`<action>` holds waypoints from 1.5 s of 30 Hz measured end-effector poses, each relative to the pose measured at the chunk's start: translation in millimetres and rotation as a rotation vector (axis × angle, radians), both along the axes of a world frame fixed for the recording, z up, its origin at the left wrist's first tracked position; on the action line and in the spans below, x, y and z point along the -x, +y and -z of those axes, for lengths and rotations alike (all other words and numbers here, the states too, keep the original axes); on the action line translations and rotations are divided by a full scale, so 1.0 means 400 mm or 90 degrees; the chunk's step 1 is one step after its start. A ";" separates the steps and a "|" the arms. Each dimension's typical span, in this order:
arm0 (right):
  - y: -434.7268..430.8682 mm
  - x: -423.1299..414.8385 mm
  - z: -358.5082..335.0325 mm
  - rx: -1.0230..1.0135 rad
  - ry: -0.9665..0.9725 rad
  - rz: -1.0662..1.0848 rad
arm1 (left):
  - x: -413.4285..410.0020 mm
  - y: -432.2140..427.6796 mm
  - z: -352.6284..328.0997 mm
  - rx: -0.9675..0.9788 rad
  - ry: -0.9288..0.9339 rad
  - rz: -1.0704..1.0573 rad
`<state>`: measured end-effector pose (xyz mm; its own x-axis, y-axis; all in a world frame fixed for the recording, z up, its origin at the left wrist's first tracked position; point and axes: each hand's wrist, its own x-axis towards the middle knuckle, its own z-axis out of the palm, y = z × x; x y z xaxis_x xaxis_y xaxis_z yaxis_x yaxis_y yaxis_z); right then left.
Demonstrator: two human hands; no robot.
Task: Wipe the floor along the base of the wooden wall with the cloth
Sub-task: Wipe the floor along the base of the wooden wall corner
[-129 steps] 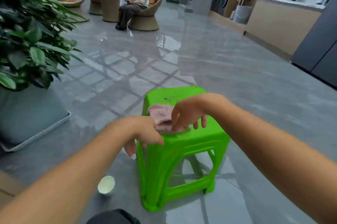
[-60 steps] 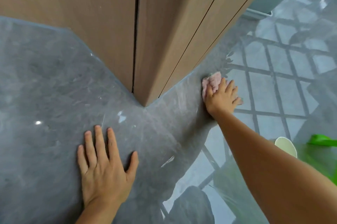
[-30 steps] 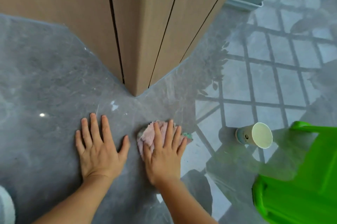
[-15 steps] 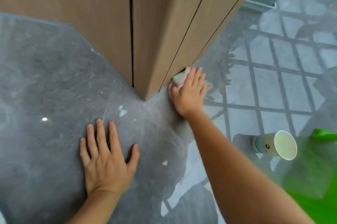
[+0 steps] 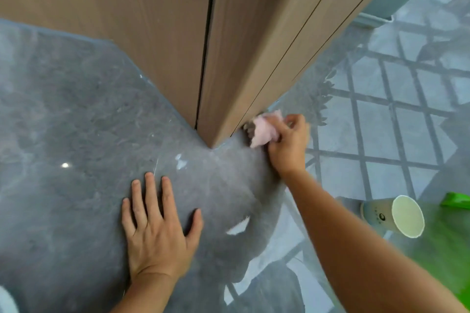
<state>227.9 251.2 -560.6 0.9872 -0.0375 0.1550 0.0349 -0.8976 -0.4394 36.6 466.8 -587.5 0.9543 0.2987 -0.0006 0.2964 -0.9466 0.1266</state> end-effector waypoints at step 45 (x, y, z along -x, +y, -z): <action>0.443 0.193 -0.086 0.095 0.376 -0.124 | -0.026 0.021 -0.111 0.137 0.175 -0.012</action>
